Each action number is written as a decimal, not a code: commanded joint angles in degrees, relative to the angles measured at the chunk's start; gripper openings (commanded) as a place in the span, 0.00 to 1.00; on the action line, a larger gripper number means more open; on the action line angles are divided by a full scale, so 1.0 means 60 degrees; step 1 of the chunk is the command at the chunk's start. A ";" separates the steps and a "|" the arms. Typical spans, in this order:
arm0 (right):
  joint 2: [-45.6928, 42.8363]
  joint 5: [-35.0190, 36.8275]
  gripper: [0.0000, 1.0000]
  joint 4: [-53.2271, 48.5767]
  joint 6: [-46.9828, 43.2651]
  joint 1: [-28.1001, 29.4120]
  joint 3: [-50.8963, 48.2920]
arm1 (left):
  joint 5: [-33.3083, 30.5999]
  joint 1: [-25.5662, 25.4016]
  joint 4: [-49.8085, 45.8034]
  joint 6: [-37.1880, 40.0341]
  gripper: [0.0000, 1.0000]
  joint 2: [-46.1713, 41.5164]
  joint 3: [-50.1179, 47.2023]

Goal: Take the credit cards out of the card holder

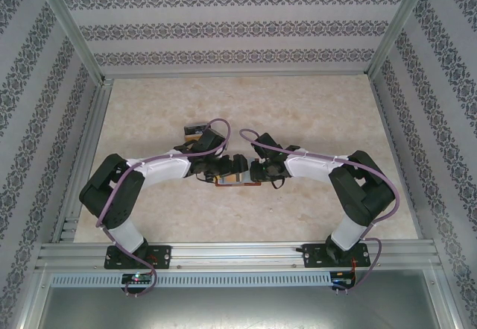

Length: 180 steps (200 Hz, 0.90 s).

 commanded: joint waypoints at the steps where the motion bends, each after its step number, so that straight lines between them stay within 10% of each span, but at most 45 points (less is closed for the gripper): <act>1: 0.0391 -0.0335 0.34 -0.0095 0.0159 -0.0013 -0.0060 | 0.0009 -0.0118 -0.0296 0.0415 0.99 -0.0356 0.0317; 180: -0.1984 0.0192 0.39 -0.1041 0.0100 -0.0703 0.0309 | -0.0908 0.0263 -0.1428 0.0835 0.96 -0.1488 0.0025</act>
